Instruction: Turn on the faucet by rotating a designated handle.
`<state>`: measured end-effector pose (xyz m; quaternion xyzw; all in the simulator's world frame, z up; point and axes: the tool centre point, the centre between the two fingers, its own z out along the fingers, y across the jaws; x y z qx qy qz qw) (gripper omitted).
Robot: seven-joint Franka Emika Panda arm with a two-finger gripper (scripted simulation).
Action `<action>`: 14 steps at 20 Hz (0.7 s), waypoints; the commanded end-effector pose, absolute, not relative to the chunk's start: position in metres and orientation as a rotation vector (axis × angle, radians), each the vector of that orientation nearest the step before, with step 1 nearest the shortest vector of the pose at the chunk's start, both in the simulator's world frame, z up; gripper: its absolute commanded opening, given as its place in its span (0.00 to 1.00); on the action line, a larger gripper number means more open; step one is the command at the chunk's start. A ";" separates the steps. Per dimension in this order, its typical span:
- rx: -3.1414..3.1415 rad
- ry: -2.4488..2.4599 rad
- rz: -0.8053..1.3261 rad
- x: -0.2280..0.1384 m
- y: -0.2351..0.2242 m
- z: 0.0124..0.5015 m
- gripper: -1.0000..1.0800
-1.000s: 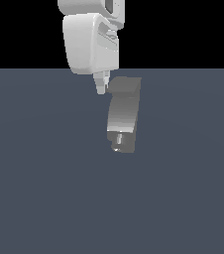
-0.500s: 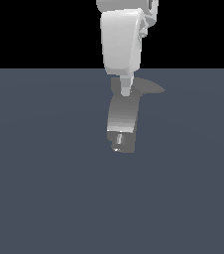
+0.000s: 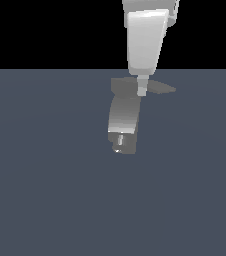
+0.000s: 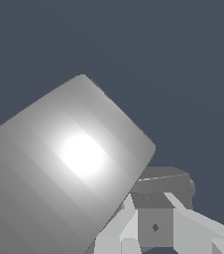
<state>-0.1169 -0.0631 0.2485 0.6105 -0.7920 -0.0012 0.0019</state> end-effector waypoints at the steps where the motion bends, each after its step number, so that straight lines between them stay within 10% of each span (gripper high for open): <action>1: 1.908 -2.496 0.001 -0.110 -0.078 0.248 0.00; 14: 1.894 -2.506 0.001 -0.085 -0.135 0.248 0.00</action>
